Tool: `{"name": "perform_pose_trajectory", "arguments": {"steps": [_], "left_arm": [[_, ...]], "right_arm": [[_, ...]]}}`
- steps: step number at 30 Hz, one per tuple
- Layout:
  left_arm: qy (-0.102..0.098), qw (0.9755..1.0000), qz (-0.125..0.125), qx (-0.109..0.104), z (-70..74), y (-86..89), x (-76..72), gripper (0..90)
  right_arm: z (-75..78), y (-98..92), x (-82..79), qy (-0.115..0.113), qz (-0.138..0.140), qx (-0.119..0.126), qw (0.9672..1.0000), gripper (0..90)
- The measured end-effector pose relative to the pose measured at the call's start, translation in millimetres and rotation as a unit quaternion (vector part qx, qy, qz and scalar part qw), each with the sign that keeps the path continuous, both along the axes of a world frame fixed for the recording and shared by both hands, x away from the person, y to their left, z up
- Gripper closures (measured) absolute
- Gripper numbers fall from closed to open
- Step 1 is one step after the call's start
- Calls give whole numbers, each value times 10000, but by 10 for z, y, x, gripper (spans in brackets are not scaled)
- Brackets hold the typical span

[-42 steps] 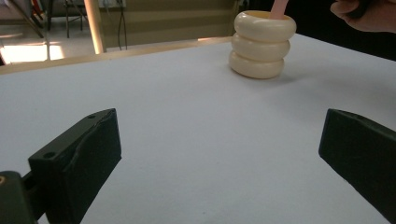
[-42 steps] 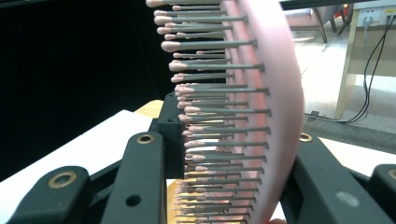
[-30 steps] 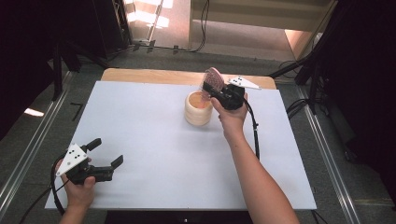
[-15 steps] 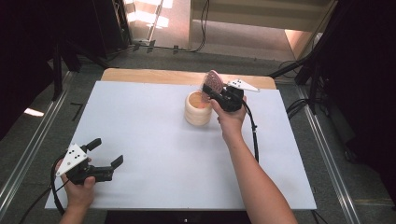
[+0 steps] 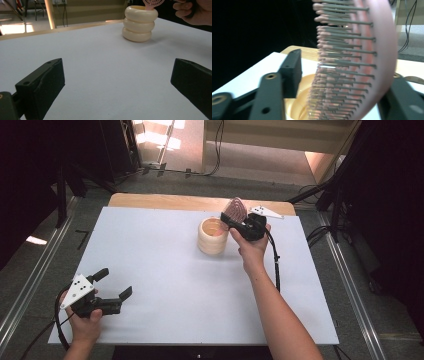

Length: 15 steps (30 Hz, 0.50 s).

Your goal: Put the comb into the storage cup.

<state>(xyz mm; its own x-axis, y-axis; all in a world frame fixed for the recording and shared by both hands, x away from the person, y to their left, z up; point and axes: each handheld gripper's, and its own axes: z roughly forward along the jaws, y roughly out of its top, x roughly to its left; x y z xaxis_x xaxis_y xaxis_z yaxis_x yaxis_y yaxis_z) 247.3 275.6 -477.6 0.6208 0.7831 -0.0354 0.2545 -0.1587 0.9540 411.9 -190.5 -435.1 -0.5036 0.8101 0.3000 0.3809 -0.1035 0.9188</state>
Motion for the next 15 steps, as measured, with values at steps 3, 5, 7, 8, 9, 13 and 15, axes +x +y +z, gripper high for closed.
{"name": "perform_pose_trajectory", "arguments": {"steps": [3, 5, 7, 8, 9, 13, 15], "left_arm": [[6, 10000, 3, 3, 0, -1, 1, 0], [6, 10000, 3, 4, 0, -1, 0, 0], [9, 10000, -8, 14, -1, 0, 2, 0], [3, 10000, -8, 10, -2, -1, 2, 0], [1, 10000, -1, 0, -1, -2, 1, 0], [3, 10000, -1, 0, 0, -2, 2, 0], [-1, 10000, -1, 1, 0, -3, 1, 0]], "right_arm": [[4, -45, -18, 31, -47, 39, 10000, 272], [0, -97, -30, 17, -92, 128, 9999, 240], [-6, -143, -45, -7, -11, 150, 9999, 158], [-6, -154, -51, -17, -13, 148, 9999, 138], [-7, -170, -61, -48, 30, 153, 9999, 121], [9, -200, -112, -170, 185, 110, 9996, 83], [19, -196, -137, -173, 213, 7, 9996, 29]]}}
